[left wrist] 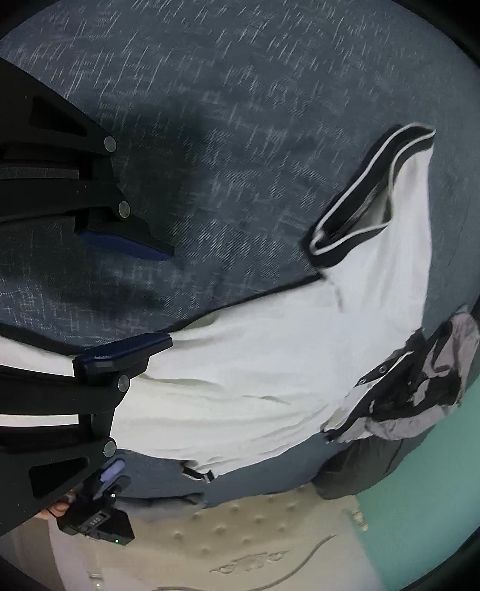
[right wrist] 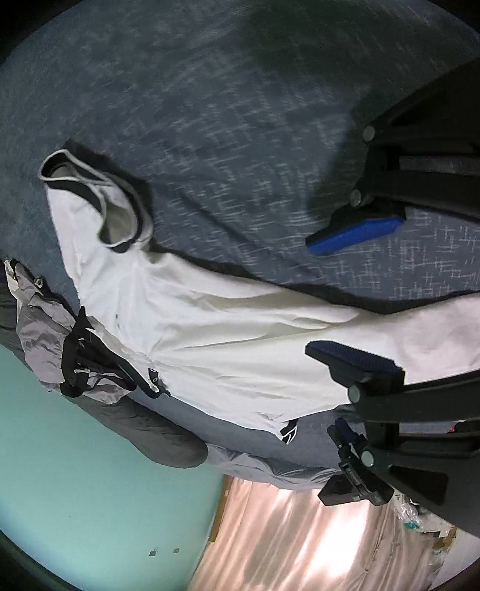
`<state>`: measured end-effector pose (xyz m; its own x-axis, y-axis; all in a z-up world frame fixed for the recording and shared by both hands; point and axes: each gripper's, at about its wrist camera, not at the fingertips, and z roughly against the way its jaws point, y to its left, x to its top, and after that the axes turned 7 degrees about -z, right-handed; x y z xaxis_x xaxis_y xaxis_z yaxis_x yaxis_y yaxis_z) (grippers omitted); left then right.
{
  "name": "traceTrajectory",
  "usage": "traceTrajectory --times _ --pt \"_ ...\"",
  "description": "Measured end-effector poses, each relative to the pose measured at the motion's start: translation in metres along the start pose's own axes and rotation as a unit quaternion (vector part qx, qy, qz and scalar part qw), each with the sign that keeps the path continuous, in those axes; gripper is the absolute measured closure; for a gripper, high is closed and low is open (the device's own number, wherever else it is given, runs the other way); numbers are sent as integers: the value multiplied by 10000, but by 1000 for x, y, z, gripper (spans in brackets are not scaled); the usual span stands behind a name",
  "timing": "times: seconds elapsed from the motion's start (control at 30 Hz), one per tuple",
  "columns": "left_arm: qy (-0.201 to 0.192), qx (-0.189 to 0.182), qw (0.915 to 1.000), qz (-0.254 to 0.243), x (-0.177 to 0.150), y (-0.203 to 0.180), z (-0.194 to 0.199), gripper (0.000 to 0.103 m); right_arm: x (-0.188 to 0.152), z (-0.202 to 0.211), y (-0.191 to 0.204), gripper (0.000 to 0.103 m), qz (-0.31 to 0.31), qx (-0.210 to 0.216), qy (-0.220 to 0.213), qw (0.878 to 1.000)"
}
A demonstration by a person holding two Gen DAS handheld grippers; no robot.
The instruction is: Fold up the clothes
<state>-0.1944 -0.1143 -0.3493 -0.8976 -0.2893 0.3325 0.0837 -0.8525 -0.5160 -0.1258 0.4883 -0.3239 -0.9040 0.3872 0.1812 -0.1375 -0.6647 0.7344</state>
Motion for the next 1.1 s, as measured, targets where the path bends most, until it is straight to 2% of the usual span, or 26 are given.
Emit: traceTrajectory --times 0.13,0.23,0.4,0.53,0.57,0.6,0.63,0.93,1.1 --pt "30 -244 9996 -116 -7 -10 -8 59 -8 -4 -9 51 -253 278 -107 9992" --pt "48 -232 9995 -202 -9 -17 -14 59 -10 0 -15 51 -350 261 -338 9985" --pt "44 -273 9995 -177 -12 -30 -23 59 -6 3 -18 51 -335 337 -439 9979" --pt "141 -233 9995 -169 -17 -40 -36 59 -11 10 -23 51 -383 429 -741 9956" --pt "157 -102 9997 -175 -17 -41 -40 71 -13 11 -23 51 -395 430 -799 9951" --pt "158 30 9997 -195 -18 -42 -42 94 -13 11 -23 51 -374 408 -825 9950" --pt "163 102 9996 -220 -18 -42 -43 102 -14 12 -23 51 -340 387 -852 9950" --pt "15 218 9988 -444 -17 -48 -20 102 -10 18 -32 51 -423 465 -918 9938" --pt "-125 249 9991 -325 -18 -38 -1 102 -12 18 -28 51 -381 515 -917 9937"
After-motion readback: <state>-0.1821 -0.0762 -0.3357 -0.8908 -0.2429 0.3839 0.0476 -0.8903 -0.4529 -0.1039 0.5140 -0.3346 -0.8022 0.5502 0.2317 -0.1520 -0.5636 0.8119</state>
